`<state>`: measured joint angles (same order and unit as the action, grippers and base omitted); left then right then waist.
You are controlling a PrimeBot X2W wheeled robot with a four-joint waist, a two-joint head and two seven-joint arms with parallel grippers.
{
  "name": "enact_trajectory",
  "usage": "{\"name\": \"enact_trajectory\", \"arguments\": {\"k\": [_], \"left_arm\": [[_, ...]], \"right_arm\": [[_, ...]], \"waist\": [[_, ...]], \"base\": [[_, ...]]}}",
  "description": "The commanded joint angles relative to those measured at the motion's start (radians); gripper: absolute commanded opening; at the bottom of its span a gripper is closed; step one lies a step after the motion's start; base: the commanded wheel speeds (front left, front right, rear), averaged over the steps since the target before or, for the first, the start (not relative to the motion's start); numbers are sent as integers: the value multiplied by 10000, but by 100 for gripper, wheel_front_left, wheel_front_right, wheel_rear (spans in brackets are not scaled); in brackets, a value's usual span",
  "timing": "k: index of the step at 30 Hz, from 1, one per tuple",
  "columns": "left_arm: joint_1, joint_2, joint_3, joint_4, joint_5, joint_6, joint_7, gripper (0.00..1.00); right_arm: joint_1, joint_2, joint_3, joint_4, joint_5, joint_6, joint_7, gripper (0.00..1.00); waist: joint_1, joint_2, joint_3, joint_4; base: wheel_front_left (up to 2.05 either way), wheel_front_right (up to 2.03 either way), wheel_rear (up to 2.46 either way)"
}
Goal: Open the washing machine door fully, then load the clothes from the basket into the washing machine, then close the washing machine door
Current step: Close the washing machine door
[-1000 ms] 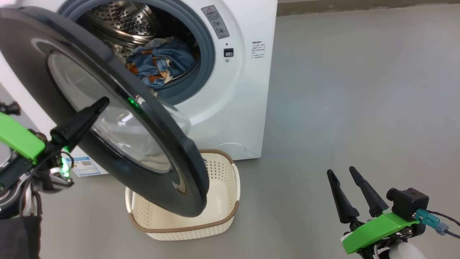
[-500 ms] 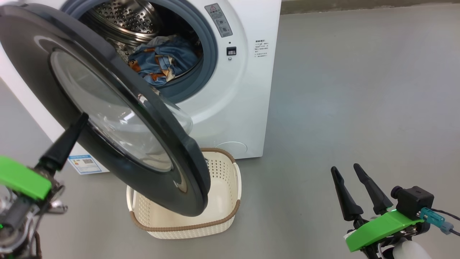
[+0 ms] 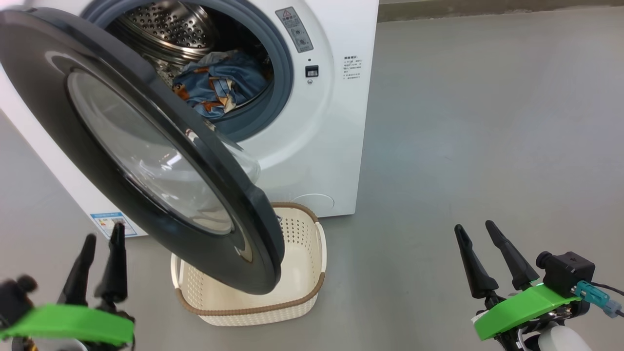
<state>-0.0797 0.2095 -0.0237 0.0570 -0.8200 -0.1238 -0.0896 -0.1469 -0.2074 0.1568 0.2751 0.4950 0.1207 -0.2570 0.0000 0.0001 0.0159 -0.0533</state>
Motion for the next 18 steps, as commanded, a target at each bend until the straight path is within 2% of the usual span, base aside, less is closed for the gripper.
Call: {"name": "enact_trajectory", "arguments": {"k": [1, 3, 6, 9, 18], "left_arm": [[-190, 348, 267, -100, 243, -66, -321, 100], [-104, 515, -105, 366, 938, -67, -1112, 100], [-79, 498, -200, 1039, 1814, -67, -1601, 100], [-160, 335, -100, 1397, 2501, -67, -1706, 100], [64, -625, 463, 1020, 4351, -68, -1719, 100]], "right_arm": [[-67, -110, 209, -245, -57, 100, -48, 100], [-71, -128, 229, -249, -56, 100, -48, 100], [-68, -159, 243, -265, -50, 100, -48, 100], [-72, -176, 225, -282, -59, 100, -48, 100], [-32, -241, 72, -331, -117, 100, -48, 100]], "waist": [[0, -1, -11, 2], [0, -1, -33, 0], [0, -1, -32, -19], [0, -1, -26, -41], [0, -1, -18, -25]], "base": [[0, 0, 0], [0, 0, 0], [0, 0, 0], [0, 0, 0], [0, 0, 0]]}}
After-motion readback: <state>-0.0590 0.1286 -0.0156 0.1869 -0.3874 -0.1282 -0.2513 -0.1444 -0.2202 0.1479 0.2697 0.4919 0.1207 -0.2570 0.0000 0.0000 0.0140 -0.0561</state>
